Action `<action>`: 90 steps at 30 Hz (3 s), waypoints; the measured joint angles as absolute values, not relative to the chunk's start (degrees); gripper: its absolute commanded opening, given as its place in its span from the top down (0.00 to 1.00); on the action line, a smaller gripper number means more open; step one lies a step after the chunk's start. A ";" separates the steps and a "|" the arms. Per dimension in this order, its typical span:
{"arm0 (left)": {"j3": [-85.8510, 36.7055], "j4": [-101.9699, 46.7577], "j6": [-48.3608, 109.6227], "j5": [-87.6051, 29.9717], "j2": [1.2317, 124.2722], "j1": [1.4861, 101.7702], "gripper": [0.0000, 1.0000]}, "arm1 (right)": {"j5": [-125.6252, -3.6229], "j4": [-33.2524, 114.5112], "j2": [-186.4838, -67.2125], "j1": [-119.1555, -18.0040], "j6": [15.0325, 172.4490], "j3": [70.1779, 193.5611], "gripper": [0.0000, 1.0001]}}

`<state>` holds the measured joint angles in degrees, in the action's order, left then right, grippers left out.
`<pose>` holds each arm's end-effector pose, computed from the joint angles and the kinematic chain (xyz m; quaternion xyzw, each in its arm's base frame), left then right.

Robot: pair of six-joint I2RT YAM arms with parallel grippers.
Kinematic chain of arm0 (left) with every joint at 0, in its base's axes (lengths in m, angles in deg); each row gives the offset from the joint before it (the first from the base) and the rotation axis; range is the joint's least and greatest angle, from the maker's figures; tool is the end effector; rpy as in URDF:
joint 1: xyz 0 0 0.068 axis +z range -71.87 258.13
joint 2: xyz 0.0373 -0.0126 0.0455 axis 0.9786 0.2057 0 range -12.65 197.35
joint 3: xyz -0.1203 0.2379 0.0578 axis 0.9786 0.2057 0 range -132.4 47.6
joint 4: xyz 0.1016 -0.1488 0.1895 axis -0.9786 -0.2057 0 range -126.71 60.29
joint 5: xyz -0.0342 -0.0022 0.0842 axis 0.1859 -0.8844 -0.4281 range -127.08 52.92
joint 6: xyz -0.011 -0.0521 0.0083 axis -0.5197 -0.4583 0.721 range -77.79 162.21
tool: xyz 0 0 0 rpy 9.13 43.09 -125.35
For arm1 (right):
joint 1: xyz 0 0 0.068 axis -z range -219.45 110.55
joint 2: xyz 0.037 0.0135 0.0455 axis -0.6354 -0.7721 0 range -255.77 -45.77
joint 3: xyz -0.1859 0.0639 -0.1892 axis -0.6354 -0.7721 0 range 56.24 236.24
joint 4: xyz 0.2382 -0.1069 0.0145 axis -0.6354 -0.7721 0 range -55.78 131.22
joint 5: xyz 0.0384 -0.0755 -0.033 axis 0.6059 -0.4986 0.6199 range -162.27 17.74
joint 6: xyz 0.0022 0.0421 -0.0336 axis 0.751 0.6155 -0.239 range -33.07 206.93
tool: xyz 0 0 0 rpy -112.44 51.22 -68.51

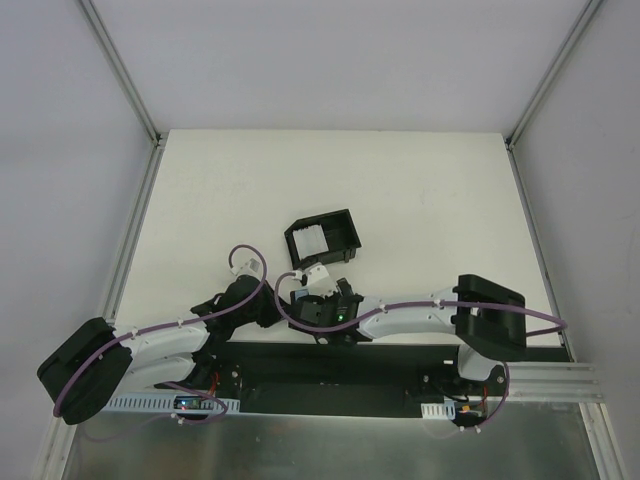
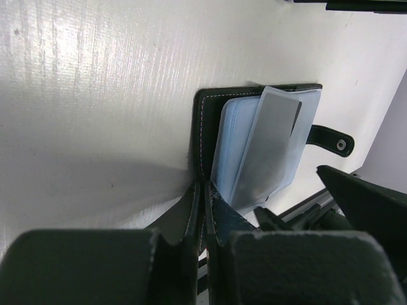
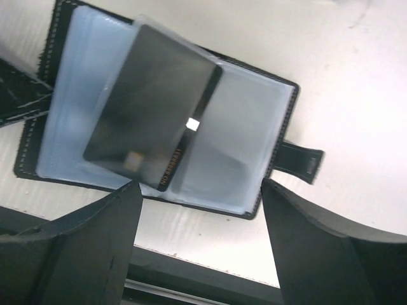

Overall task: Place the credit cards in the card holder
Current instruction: Turn over the card slot in the card holder.

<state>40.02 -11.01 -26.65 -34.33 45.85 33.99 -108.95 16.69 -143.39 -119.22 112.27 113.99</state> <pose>0.1249 -0.1236 0.1277 -0.1761 0.8575 -0.4142 0.2491 0.0787 0.3169 0.1717 -0.3613 0.8551 -0.0196 0.3714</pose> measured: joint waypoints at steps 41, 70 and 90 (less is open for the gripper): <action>40.02 -10.73 -26.87 -34.33 46.09 33.99 1.00 | -104.41 21.83 -145.23 -119.90 106.21 114.23 0.20; 40.02 -10.73 -26.87 -34.36 46.04 33.99 1.00 | -111.60 19.68 -139.13 -117.19 113.60 110.21 0.19; 39.96 -11.49 -23.00 -34.05 43.68 33.97 1.00 | -92.89 27.62 -136.64 -109.73 110.94 108.66 0.43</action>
